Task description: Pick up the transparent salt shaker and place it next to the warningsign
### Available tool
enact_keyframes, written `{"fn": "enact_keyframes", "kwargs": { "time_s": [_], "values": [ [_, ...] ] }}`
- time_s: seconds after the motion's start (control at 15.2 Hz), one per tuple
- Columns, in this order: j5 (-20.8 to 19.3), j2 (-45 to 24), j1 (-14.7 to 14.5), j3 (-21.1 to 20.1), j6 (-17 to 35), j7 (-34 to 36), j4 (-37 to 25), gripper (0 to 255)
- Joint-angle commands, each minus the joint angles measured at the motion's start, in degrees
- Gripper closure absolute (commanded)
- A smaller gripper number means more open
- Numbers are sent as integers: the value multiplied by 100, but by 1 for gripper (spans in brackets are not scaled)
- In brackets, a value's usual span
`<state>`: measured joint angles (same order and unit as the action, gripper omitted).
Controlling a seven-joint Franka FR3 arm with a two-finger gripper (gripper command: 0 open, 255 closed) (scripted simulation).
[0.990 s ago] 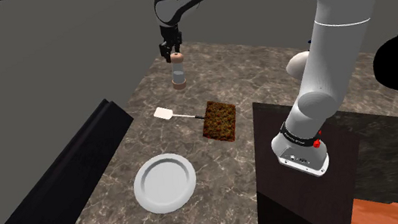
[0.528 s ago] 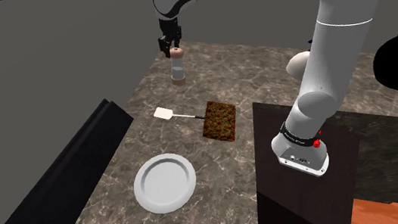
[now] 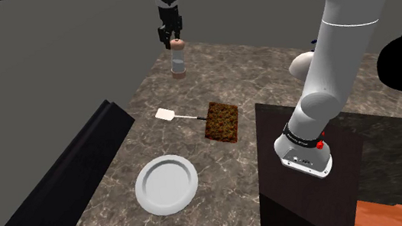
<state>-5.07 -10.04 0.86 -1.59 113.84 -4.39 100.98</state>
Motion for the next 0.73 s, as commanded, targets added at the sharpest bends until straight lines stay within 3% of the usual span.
{"fn": "enact_keyframes", "kwargs": {
  "time_s": [0.0, 0.66],
  "values": [
    [6, 58, -6, -5, -138, -2, -78, 255],
    [28, 124, -12, -11, -886, -58, -762, 255]
  ]
}}
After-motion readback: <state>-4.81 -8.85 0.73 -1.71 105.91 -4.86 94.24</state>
